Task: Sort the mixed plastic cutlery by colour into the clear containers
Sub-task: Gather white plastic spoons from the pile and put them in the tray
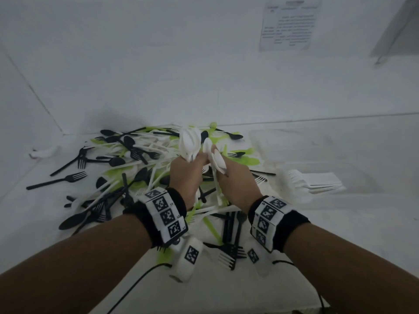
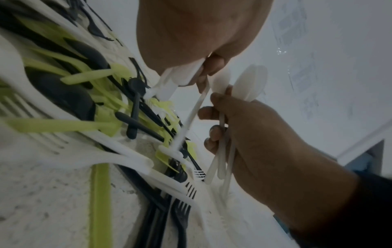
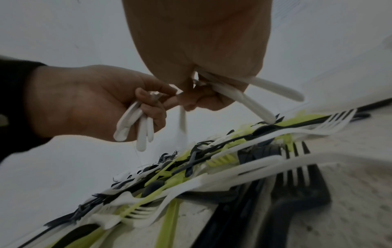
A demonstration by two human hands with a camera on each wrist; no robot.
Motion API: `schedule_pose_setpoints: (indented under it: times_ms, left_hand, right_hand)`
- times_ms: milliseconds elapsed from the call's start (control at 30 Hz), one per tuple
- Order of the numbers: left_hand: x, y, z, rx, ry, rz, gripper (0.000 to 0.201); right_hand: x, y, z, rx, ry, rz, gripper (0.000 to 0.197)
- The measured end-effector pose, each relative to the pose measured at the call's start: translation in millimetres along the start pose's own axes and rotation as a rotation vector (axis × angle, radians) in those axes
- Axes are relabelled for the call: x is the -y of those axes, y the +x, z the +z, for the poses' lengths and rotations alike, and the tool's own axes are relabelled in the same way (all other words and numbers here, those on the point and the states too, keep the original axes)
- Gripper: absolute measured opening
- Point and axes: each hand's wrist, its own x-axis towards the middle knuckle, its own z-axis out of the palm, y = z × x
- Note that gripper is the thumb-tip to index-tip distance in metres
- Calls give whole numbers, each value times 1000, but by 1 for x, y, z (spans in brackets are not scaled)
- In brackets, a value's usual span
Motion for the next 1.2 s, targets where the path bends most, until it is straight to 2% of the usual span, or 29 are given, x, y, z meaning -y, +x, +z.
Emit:
schedule_pose_setpoints:
  times_ms: [67, 200, 233, 300, 367, 433, 567, 600, 667, 700, 767, 833, 867, 933, 1033, 1200]
  left_hand:
    - [0, 2, -3, 56, -6, 2, 19]
    - [2, 10, -10, 113, -17, 2, 21]
    - [4, 12, -11, 114, -5, 2, 17]
    - [6, 18, -14, 78, 15, -19, 12]
    - [9, 25, -16, 20, 33, -12, 25]
    - [7, 29, -18, -13, 54, 23, 36]
    - [2, 40, -21, -46, 140, 84, 25]
    - [3, 42, -21, -48, 160, 101, 24]
    - [3, 44, -19, -37, 189, 141, 24]
    - [3, 44, -18, -32, 209, 157, 24]
    - [3, 42, -14, -22, 238, 187, 21]
    - [5, 39, -10, -1, 250, 214, 16]
    - [6, 37, -8, 13, 247, 224, 14]
    - [6, 33, -5, 26, 228, 231, 12]
    - [6, 31, -5, 3, 209, 246, 12]
    - [5, 38, -9, -19, 234, 260, 15]
  right_hand:
    - [3, 2, -2, 47, -72, 11, 68]
    - [8, 9, -1, 146, -169, 17, 70]
    - [8, 10, 1, 186, -158, 27, 66]
    - [7, 11, 5, 239, -48, 26, 46]
    - [8, 10, 6, 200, 133, 43, 33]
    - [8, 12, 5, 86, 269, 77, 35]
    - [0, 25, 1, -214, 355, 203, 23]
    - [1, 27, -1, -217, 391, 212, 32]
    - [1, 29, -3, -108, 427, 217, 58]
    - [0, 31, -1, -43, 429, 221, 63]
    - [1, 34, 5, 41, 472, 250, 61]
    - [0, 38, 11, 48, 521, 273, 66]
    - [1, 40, 13, 44, 541, 268, 58]
    - [3, 40, 14, 53, 584, 216, 25]
    - [9, 37, 11, 74, 573, 203, 38]
    - [8, 36, 10, -44, 531, 175, 39]
